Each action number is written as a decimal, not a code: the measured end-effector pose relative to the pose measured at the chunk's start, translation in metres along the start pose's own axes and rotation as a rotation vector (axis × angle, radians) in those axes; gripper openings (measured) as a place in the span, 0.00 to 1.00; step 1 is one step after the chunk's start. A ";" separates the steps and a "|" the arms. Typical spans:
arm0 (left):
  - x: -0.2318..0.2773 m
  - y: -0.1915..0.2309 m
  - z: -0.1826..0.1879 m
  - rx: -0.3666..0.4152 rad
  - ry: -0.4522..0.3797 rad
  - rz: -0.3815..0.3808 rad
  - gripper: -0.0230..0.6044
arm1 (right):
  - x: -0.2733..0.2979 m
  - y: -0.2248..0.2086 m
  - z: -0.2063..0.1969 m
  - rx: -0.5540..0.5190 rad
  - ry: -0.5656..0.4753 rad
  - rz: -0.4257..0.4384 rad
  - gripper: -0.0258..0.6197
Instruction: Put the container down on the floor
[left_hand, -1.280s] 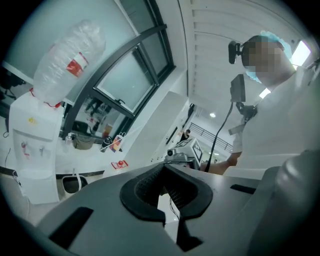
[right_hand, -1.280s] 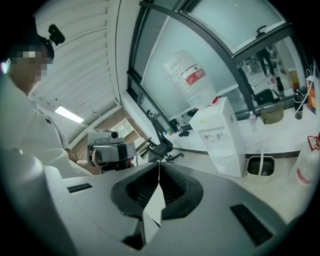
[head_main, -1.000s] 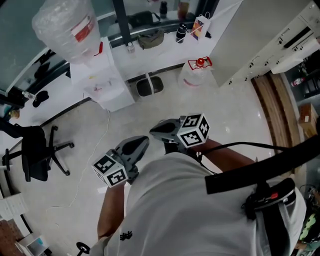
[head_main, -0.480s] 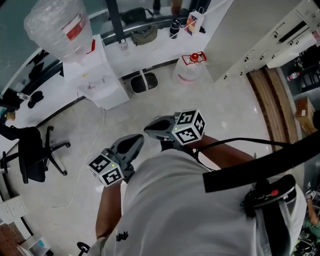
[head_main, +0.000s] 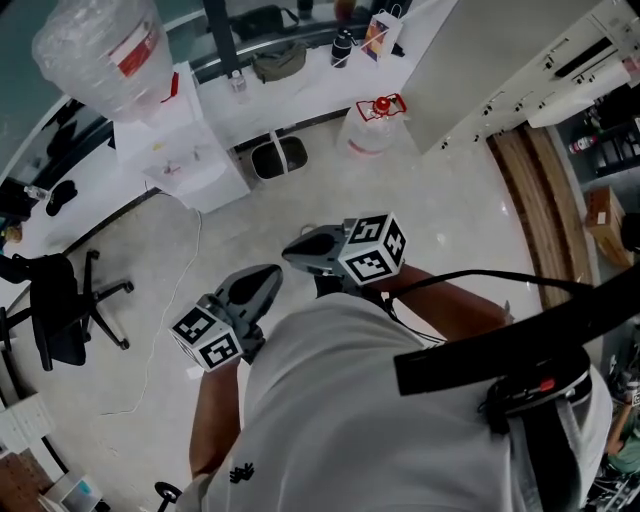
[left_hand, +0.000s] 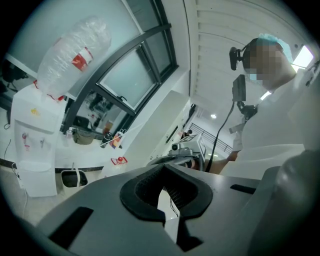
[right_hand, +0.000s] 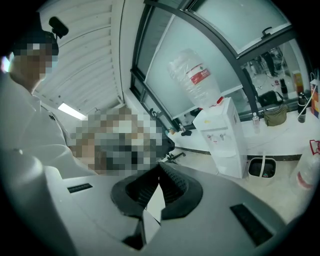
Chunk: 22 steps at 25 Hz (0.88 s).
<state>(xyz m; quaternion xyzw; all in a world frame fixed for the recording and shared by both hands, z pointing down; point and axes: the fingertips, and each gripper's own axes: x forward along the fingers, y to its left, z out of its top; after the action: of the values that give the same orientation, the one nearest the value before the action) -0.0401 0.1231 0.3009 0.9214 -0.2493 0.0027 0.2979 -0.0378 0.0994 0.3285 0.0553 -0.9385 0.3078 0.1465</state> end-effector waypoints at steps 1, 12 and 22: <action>0.000 0.001 -0.001 -0.004 0.002 0.004 0.05 | 0.000 -0.001 -0.001 0.001 0.001 -0.001 0.07; 0.008 0.003 -0.004 -0.012 0.009 -0.010 0.05 | -0.002 -0.004 -0.009 0.018 0.006 -0.006 0.07; 0.006 0.008 -0.002 -0.020 0.011 -0.018 0.05 | 0.002 -0.006 -0.005 0.018 -0.002 -0.012 0.07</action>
<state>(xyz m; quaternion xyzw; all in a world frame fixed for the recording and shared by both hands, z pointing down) -0.0384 0.1163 0.3080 0.9206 -0.2396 0.0024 0.3085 -0.0375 0.0977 0.3357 0.0625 -0.9354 0.3154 0.1471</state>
